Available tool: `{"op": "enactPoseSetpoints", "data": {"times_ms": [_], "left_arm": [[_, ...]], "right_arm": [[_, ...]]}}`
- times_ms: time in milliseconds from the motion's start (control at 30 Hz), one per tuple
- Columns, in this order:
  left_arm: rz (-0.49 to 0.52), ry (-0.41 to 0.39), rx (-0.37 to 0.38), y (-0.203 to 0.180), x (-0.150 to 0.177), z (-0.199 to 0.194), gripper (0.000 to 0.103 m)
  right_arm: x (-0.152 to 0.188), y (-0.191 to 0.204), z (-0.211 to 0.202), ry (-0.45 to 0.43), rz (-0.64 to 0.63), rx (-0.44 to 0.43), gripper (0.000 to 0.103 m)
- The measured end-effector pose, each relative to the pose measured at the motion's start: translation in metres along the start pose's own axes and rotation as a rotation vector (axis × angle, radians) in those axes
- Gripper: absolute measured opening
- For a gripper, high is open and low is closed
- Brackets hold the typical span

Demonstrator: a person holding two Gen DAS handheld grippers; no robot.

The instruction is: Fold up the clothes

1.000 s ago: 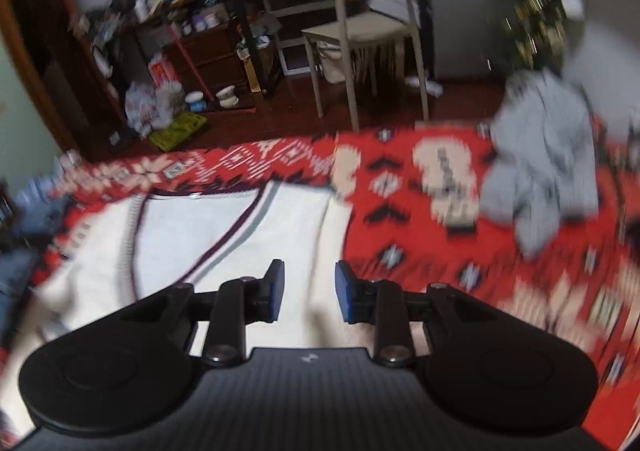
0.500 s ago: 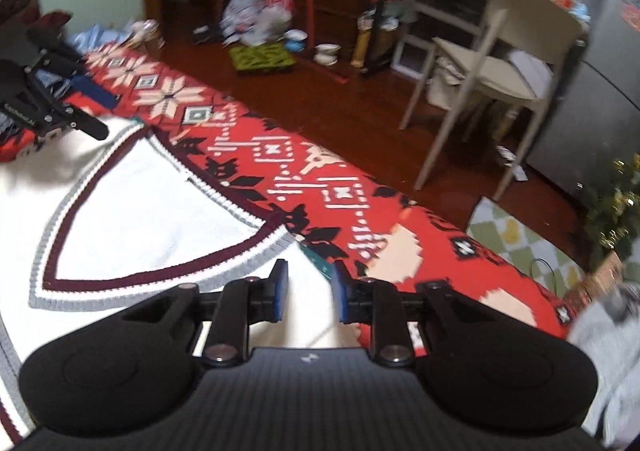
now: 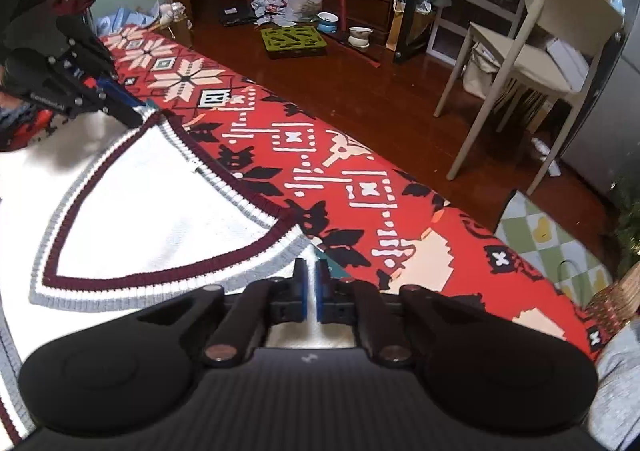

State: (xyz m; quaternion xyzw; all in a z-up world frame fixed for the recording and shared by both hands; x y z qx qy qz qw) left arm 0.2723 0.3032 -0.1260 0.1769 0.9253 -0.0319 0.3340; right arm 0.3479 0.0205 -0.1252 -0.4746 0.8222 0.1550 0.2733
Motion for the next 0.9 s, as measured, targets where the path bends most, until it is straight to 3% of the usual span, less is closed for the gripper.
{"op": "enactPoseSetpoints", "data": {"times_ms": [100, 300, 467, 633, 767, 900], "left_arm": [[0.020, -0.029, -0.044, -0.010, -0.001, -0.011, 0.008], [0.008, -0.128, -0.072, -0.024, -0.006, -0.077, 0.008], [0.042, -0.180, -0.074, -0.051, 0.000, -0.151, 0.008], [0.058, -0.227, -0.067, -0.088, 0.026, -0.221, 0.008], [0.074, -0.213, -0.046, -0.124, 0.059, -0.253, 0.008], [0.127, -0.099, -0.002, -0.160, 0.099, -0.256, 0.009]], "right_arm": [[-0.002, 0.009, -0.010, -0.012, -0.016, 0.031, 0.001], [-0.008, 0.036, -0.071, -0.092, -0.034, 0.065, 0.001], [-0.007, 0.086, -0.149, -0.133, -0.089, 0.095, 0.001], [0.013, 0.153, -0.223, -0.146, -0.147, 0.130, 0.001], [0.040, 0.209, -0.263, -0.114, -0.195, 0.134, 0.001], [0.074, 0.251, -0.274, -0.056, -0.201, 0.099, 0.001]]}}
Point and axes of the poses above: each gripper's, at about its wrist camera, not at the fingertips, and z roughly the way its jaws point, y to its left, x to its underside, the point moved 1 cm from there along z, roughly the way its jaws point, and after that the axes turned 4 degrees about -x, right-handed, at the moved point
